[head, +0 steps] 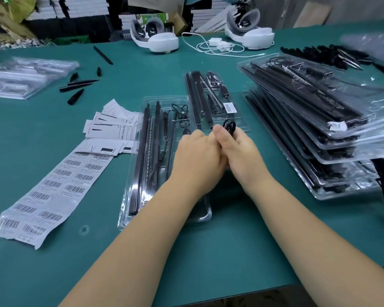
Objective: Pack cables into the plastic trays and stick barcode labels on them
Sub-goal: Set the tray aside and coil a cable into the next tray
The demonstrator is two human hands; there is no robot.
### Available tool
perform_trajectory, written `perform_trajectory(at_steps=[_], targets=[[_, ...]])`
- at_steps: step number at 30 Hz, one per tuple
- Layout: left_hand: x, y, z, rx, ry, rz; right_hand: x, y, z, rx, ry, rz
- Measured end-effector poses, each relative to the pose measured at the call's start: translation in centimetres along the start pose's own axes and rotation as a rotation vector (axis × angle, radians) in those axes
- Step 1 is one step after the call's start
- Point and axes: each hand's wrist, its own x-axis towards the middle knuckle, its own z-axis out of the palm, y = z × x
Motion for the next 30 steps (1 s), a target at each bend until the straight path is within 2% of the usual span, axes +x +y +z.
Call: perform_trajectory(at_steps=[2,5,8,10,13,14,16,18,20,22,25,30], targets=[[-0.3,0.4,0.1,-0.042,-0.073,0.036,0.6,0.5,-0.2,-0.040,0.132,0.054],[-0.6,0.1,-0.4,-0.151,-0.102,0.002,1.3,0.7,-0.6,-0.056,0.214,0.166],[-0.6,-0.9,-0.9,-0.193,-0.108,-0.124,2.1,0.9,-0.9,0.141,0.284,0.298],[-0.6,-1.8,-1.4,-0.079,-0.142,-0.170,2.7,0.7,-1.4,0.307,0.333,0.339],[-1.3,-3.0,-2.1,0.037,-0.396,-0.298,2.8,0.6,-1.9,0.467,0.359,0.393],[-1.7,-3.2,-2.2,0.054,-0.504,-0.337,2.7,0.6,-1.8,0.418,0.336,0.395],[-2.3,-3.0,-2.1,0.102,-0.641,-0.355,2.4,0.7,-1.6,0.121,0.247,0.336],[-2.6,-2.5,-2.1,0.159,-0.661,-0.330,2.0,0.8,-1.3,-0.265,0.151,0.200],[-2.6,-2.2,-2.3,0.214,-0.632,-0.303,1.5,0.7,-1.2,-0.532,0.075,0.092],[-2.5,-2.2,-2.5,0.228,-0.612,-0.282,1.0,0.5,-1.0,-0.569,-0.016,0.059],[-2.4,-2.4,-2.7,0.167,-0.636,-0.267,0.6,0.0,-0.9,-0.578,-0.178,0.105],[-1.9,-2.9,-3.5,-0.019,-0.667,-0.321,0.0,-0.7,-1.4,-0.552,-0.219,0.226]])
